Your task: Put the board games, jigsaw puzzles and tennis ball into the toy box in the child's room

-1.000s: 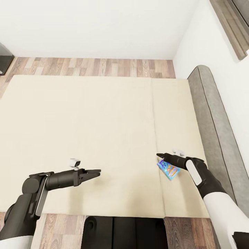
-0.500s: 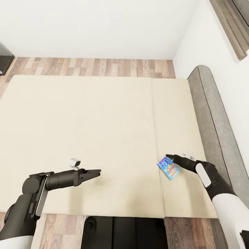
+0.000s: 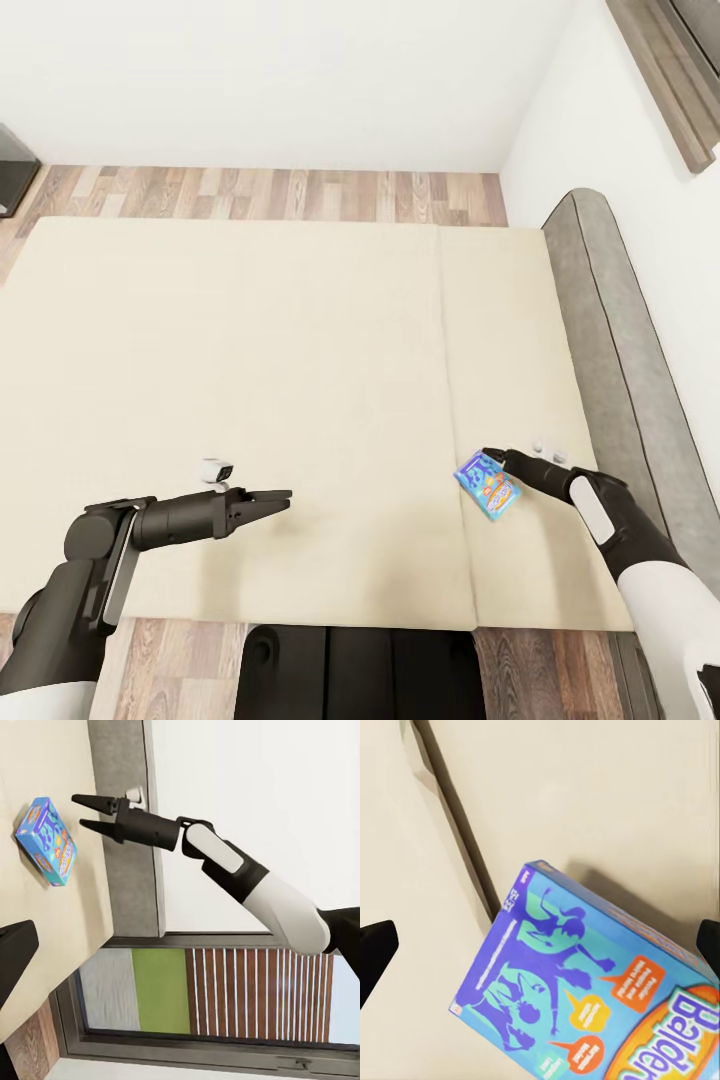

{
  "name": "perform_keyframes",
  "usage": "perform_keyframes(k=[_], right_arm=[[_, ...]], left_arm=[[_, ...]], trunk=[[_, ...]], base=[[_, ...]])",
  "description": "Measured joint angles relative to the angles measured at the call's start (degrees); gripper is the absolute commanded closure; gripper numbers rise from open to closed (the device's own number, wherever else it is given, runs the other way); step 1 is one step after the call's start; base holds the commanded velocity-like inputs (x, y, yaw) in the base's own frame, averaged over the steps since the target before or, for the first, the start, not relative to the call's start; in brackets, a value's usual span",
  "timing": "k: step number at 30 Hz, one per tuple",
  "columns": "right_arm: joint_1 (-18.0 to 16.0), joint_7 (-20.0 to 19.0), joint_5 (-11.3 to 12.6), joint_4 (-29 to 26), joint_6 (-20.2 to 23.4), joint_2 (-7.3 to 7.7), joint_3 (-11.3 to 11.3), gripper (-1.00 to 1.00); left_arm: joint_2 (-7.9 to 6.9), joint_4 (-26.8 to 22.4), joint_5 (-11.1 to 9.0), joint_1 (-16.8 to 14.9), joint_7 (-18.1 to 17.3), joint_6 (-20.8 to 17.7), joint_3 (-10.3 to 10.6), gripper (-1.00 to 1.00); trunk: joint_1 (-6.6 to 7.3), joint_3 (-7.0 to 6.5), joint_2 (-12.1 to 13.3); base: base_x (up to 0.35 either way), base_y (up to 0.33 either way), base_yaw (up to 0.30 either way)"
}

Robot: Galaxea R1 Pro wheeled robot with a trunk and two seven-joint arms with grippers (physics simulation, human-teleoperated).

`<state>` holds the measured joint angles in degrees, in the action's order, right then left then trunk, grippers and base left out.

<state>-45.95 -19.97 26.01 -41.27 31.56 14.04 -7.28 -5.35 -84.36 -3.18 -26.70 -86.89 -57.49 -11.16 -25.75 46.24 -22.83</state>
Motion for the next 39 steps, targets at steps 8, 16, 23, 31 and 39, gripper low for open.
perform_keyframes(k=[8, 16, 23, 31, 39], right_arm=[[0.0, 0.0, -0.1, 3.2, -2.5, 0.09, 0.0, -1.0], [0.0, 0.0, -0.4, 3.8, -2.8, 0.2, 0.0, -1.0], [0.0, -0.1, -0.3, 4.0, -5.3, 1.61, 0.1, -1.0], [0.0, -4.2, -0.2, 4.4, -7.0, 2.97, 0.1, -1.0], [0.0, -9.3, -0.6, 4.5, -7.2, 3.66, 0.1, -1.0]], left_arm=[[0.0, 0.0, 0.0, 0.0, -0.1, 0.0, 0.0, -1.0], [-0.08, -0.2, -0.3, 0.0, -0.6, 0.1, -0.1, -1.0], [-0.18, -1.2, -0.7, 0.2, -2.8, 0.1, -0.1, -1.0], [-0.35, -2.7, -0.8, 1.0, -2.9, 0.0, 0.3, -1.0], [1.01, -2.9, -0.8, 0.7, -2.9, -0.3, 6.1, -1.0]], trunk=[[0.0, 0.0, 0.0], [0.0, 0.0, 0.0], [0.0, 0.0, 0.0], [0.0, 0.0, 0.0], [0.0, 0.0, 0.0]], base=[[0.0, 0.0, 0.0], [0.0, 0.0, 0.0], [0.0, 0.0, 0.0], [0.0, 0.0, 0.0], [0.0, 0.0, 0.0]])
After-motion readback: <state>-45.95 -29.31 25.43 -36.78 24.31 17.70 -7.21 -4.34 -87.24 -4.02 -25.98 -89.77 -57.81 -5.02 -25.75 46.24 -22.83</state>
